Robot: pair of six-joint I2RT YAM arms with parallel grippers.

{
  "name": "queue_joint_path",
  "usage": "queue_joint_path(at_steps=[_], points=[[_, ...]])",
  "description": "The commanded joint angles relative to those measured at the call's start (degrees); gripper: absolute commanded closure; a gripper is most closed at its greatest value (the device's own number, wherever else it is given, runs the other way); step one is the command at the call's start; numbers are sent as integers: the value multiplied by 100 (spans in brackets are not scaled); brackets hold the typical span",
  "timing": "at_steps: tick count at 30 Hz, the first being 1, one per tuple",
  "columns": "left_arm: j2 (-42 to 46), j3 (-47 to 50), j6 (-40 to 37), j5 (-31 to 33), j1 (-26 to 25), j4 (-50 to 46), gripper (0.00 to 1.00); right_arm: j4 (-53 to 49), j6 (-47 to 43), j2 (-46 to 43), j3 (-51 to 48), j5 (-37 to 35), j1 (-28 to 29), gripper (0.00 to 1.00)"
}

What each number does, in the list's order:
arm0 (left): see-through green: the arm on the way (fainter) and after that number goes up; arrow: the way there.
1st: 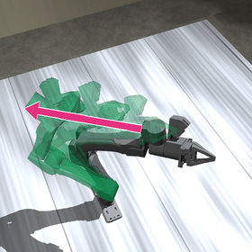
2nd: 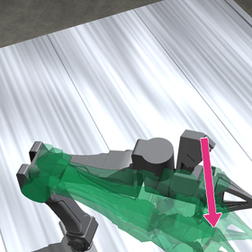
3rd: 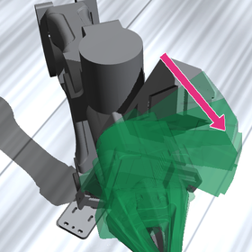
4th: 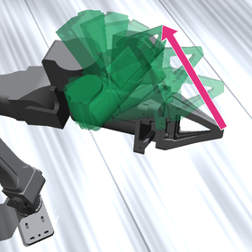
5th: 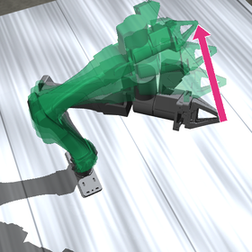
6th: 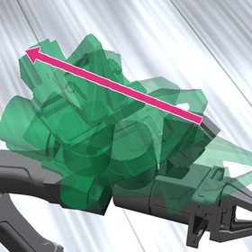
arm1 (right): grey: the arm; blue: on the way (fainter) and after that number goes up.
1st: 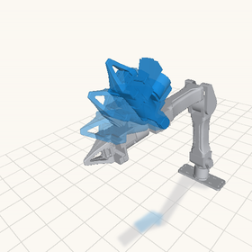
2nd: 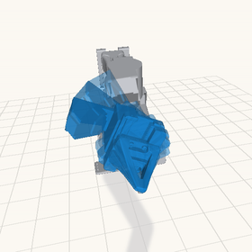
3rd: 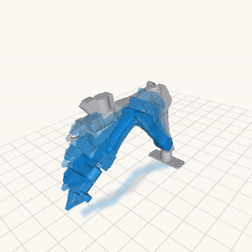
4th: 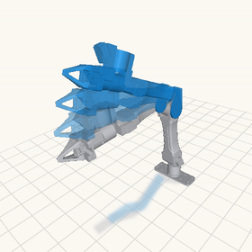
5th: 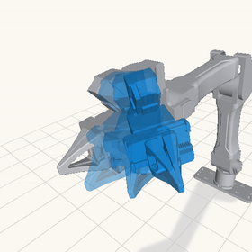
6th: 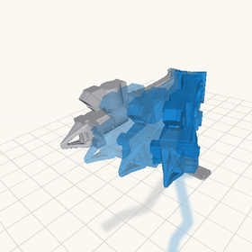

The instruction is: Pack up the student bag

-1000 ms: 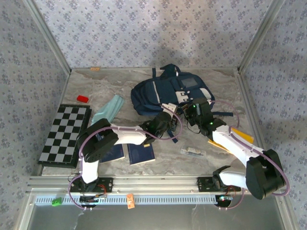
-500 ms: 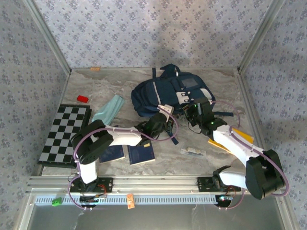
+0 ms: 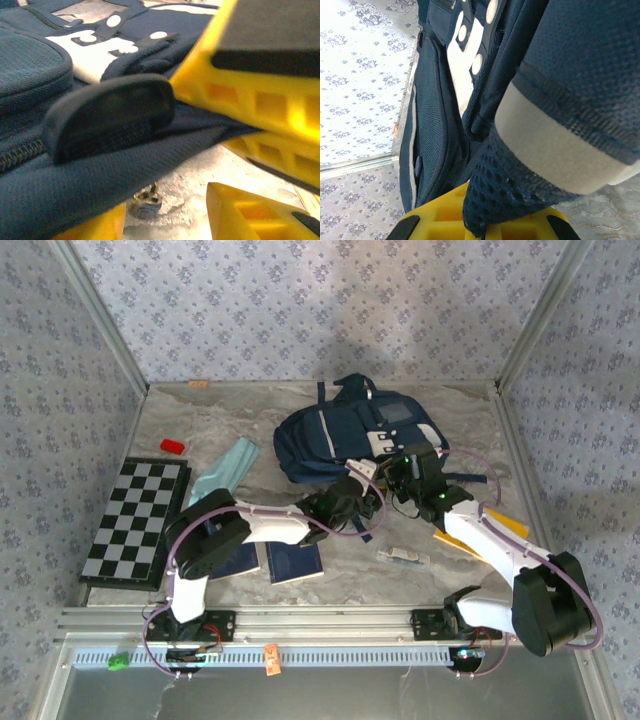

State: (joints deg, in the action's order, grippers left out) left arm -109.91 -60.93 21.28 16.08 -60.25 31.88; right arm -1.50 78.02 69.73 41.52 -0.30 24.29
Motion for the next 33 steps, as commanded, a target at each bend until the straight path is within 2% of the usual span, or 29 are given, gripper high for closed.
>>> queue_joint_path(at_steps=[1, 5, 8, 15, 20, 33], points=[[-138, -188, 274, 597, 186, 385, 53, 89, 12, -210, 252, 94, 113, 100], [-197, -271, 193, 780, 215, 413, 53, 93, 49, -208, 217, 83, 172, 100], [-237, -385, -12, 691, 215, 472, 58, 100, 61, -167, 208, 82, 220, 100], [-225, -518, -194, 751, 333, 363, 86, 128, 81, -144, 173, 82, 231, 100], [-56, -344, -246, 804, 373, 391, 100, 114, 41, -144, 212, 56, 214, 100], [457, 287, -87, 992, 425, 205, 100, 71, -5, -211, 252, 100, -54, 100]])
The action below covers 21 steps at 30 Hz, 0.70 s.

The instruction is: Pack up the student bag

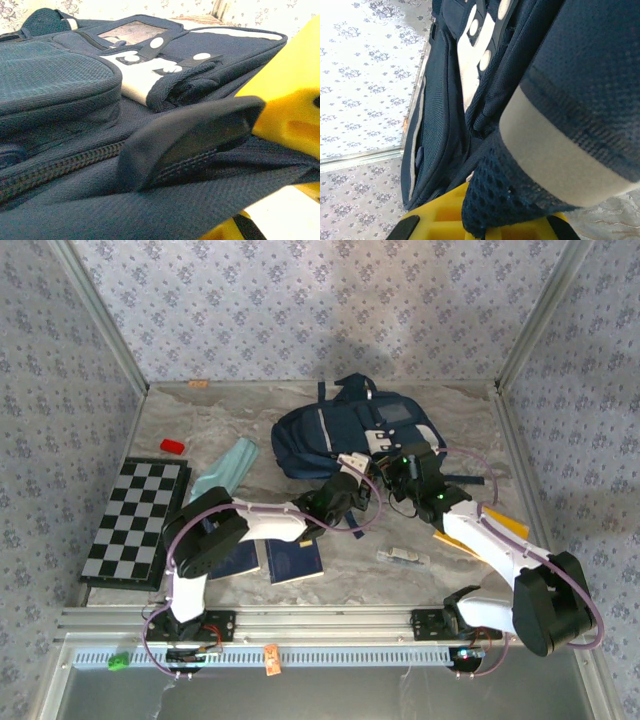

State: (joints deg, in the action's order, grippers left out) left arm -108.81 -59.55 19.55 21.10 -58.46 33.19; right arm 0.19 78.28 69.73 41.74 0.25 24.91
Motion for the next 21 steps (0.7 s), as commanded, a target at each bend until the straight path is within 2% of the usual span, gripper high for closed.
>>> queue_joint_path(at_steps=[1, 15, 21], points=[[383, 184, 100, 446, 254, 58, 100, -114, -46, -223, 239, 54, -154, 100], [1007, 606, 421, 13, 281, -644, 100, -264, -292, -233, 307, 235, -663, 100], [1487, 688, 682, -777, 473, -1591, 100, -311, -570, -94, 405, 711, -1173, 100]])
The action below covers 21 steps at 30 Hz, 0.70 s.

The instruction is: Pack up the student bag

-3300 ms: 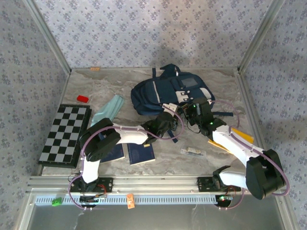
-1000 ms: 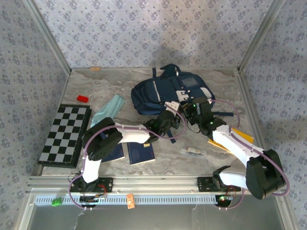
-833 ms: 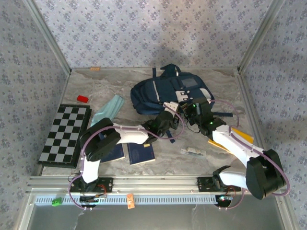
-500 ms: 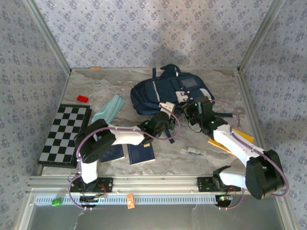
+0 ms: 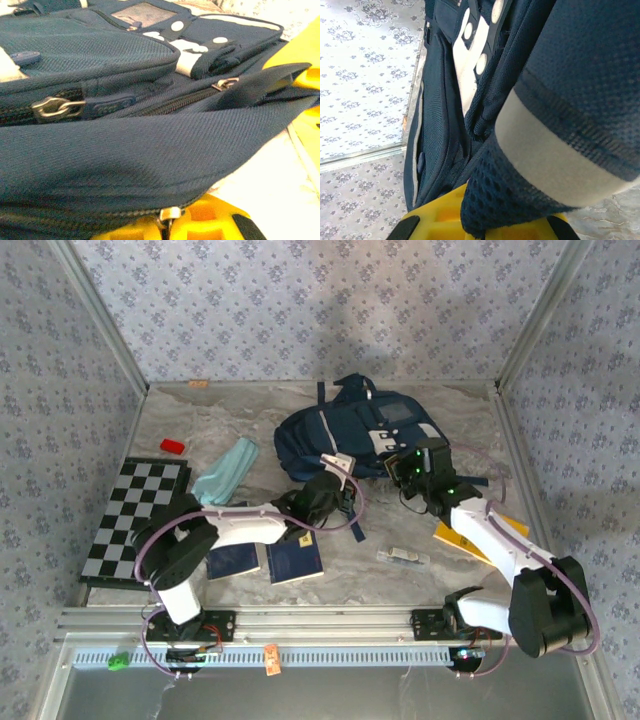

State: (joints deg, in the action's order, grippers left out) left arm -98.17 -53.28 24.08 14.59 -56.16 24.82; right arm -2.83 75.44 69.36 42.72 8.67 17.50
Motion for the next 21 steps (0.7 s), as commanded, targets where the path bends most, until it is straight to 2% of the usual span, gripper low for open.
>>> queue_joint_path(at_steps=[1, 6, 11, 15, 21], points=[[470, 67, 250, -315, 281, -892, 100, -11, -341, 4, 345, 3, -514, 100], [678, 124, 291, -1048, 419, -1357, 100, -68, -574, 366, 625, 650, -911, 100], [763, 12, 209, -1265, 515, -2103, 100, -335, -992, 669, 975, 944, -1128, 100], [890, 71, -56, -1631, 614, -2320, 100, -462, -1266, 894, 1212, 1131, -1319, 100], [893, 21, -229, -1714, 756, -2739, 100, -461, -1398, 1367, 1538, 1427, -1735, 100]])
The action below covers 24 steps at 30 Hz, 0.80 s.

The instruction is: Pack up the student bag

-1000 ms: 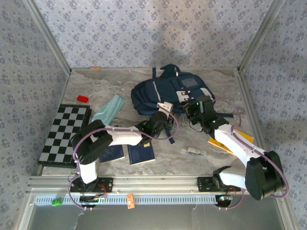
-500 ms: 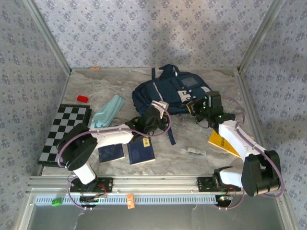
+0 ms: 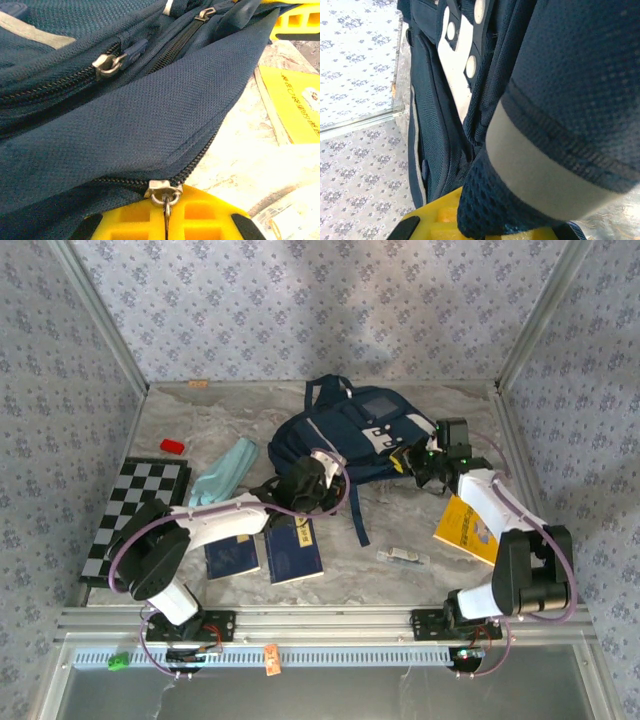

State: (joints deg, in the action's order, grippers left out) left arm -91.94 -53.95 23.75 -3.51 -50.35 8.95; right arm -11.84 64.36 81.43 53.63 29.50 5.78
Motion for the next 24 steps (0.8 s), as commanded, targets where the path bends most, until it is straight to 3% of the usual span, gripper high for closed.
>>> queue_joint_path(at_steps=[1, 8, 15, 20, 22, 24], points=[[252, 81, -207, 116, 186, -1209, 100, 415, -326, 230, 515, -640, -602, 100], [221, 100, -320, 344, 252, -1563, 100, 411, -363, 717, 876, -251, -1045, 100], [129, -100, -527, 207, 275, -1750, 100, 117, -653, 895, 1114, -307, -929, 100], [-120, -560, 149, -83, 263, -1321, 100, -42, -846, 910, 962, -163, -710, 99], [-253, -765, 433, -144, 260, -1135, 100, -58, -887, 805, 784, -69, -668, 78], [-387, -948, 464, -155, 209, -1045, 100, -254, -1030, 690, 692, 12, -681, 64]])
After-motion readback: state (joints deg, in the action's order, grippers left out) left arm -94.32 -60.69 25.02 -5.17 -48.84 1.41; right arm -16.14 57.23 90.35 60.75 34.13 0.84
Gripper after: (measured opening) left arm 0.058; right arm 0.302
